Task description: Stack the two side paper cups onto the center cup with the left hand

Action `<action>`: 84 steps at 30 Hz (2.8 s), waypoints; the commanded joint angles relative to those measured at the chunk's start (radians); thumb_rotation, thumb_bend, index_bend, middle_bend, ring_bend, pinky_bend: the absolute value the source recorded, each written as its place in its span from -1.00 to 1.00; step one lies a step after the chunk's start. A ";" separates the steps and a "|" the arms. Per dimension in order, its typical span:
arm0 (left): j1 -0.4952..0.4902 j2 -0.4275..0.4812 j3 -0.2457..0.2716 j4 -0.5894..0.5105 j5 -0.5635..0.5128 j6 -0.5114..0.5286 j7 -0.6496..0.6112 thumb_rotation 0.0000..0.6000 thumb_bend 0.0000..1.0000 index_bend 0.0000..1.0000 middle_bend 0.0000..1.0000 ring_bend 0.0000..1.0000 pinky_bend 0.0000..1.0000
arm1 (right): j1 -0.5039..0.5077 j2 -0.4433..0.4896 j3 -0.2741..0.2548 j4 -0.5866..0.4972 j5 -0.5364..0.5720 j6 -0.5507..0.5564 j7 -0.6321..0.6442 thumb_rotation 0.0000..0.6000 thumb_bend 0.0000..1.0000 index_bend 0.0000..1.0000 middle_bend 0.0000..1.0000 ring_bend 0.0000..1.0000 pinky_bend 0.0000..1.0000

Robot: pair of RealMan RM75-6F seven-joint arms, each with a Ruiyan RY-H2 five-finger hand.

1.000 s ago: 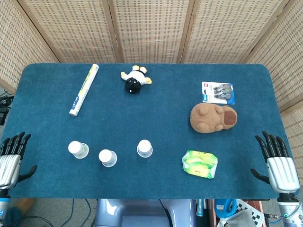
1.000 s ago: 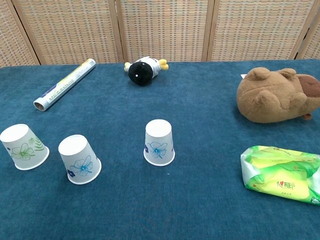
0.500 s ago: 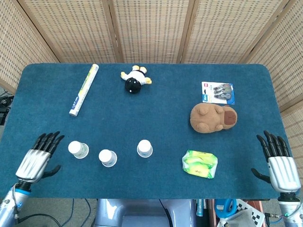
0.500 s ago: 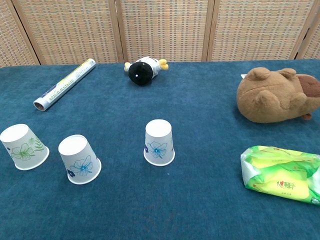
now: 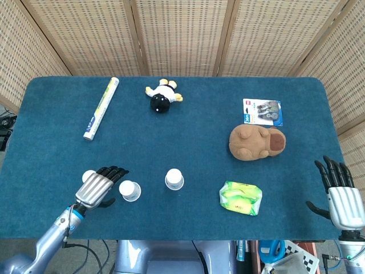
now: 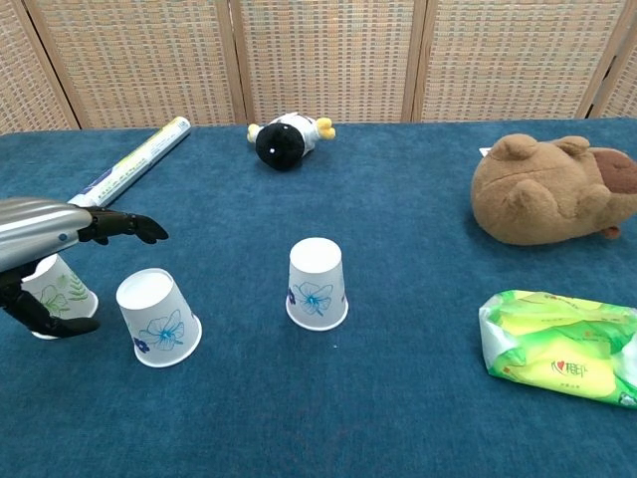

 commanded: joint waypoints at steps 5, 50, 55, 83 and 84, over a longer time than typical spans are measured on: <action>-0.029 -0.038 -0.009 0.002 -0.071 -0.012 0.055 1.00 -0.42 -0.62 -0.57 -0.67 -0.57 | 0.001 0.003 0.001 0.000 0.002 -0.003 0.006 1.00 -1.00 -1.00 -1.00 -1.00 -1.00; -0.206 -0.005 -0.133 -0.105 -0.160 -0.029 -0.012 1.00 -0.42 -0.22 -0.50 -0.66 -0.57 | 0.011 -0.008 0.001 0.009 0.013 -0.026 0.000 1.00 -1.00 -1.00 -1.00 -1.00 -1.00; -0.278 -0.046 -0.169 -0.092 -0.236 -0.084 0.006 1.00 -0.43 -0.22 -0.50 -0.66 -0.57 | 0.011 -0.008 0.006 0.015 0.024 -0.027 0.004 1.00 -1.00 -1.00 -1.00 -1.00 -1.00; -0.425 -0.143 -0.153 -0.070 -0.456 -0.093 0.091 1.00 -0.42 -0.50 -0.75 -0.80 -0.72 | 0.014 -0.004 0.016 0.028 0.049 -0.038 0.030 1.00 -1.00 -1.00 -1.00 -1.00 -1.00; -0.429 -0.142 -0.153 -0.072 -0.456 -0.094 0.086 1.00 -0.43 -0.74 -0.89 -0.89 -0.76 | 0.013 -0.004 0.016 0.029 0.050 -0.038 0.030 1.00 -1.00 -1.00 -1.00 -1.00 -1.00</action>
